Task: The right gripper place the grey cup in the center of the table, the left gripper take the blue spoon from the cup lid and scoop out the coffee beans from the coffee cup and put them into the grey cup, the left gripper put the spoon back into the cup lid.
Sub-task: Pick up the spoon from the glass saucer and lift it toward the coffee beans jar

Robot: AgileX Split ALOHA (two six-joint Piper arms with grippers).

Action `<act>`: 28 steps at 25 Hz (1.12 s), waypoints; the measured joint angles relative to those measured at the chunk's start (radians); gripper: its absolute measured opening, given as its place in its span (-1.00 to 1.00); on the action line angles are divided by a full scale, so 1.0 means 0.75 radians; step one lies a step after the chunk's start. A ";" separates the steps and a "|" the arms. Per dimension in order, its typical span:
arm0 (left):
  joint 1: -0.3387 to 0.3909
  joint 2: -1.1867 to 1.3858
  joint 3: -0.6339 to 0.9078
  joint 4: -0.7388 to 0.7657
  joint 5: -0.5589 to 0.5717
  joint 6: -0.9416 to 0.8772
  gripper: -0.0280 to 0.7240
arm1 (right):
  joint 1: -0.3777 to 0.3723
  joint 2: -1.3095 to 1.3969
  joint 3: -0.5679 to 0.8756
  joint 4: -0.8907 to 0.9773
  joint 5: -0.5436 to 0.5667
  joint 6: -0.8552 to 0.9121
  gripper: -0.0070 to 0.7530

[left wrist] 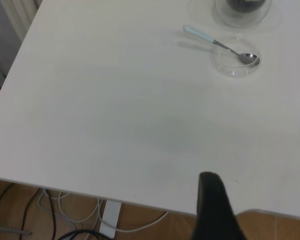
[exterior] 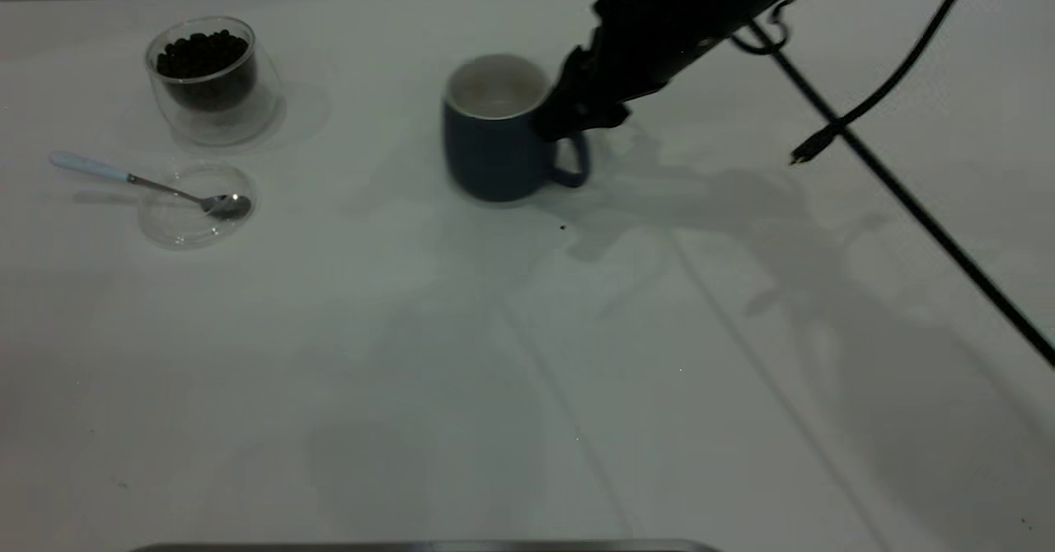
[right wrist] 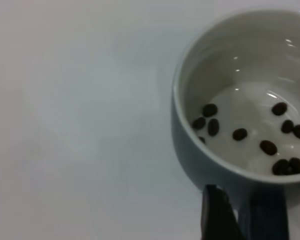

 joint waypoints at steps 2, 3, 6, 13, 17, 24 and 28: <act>0.000 0.000 0.000 0.000 0.000 0.000 0.49 | 0.038 0.014 0.000 0.081 -0.003 -0.042 0.08; 0.000 0.000 0.000 0.000 0.000 0.000 0.49 | 0.052 0.020 0.000 0.114 -0.004 -0.062 0.08; 0.000 0.000 0.000 0.000 0.000 0.000 0.49 | 0.076 0.031 0.000 0.145 -0.007 -0.090 0.08; 0.000 0.000 0.000 0.000 0.000 0.003 0.49 | 0.002 -0.019 0.000 0.058 -0.042 0.007 0.08; 0.000 0.000 0.000 0.000 0.000 0.003 0.49 | -0.056 -0.160 0.000 -0.232 0.048 0.318 0.08; 0.000 0.000 0.000 0.000 0.000 0.003 0.49 | -0.123 -0.587 0.000 -0.892 0.680 1.062 0.08; 0.000 0.000 0.000 0.000 0.000 0.003 0.49 | -0.268 -0.878 0.009 -1.065 0.874 1.388 0.08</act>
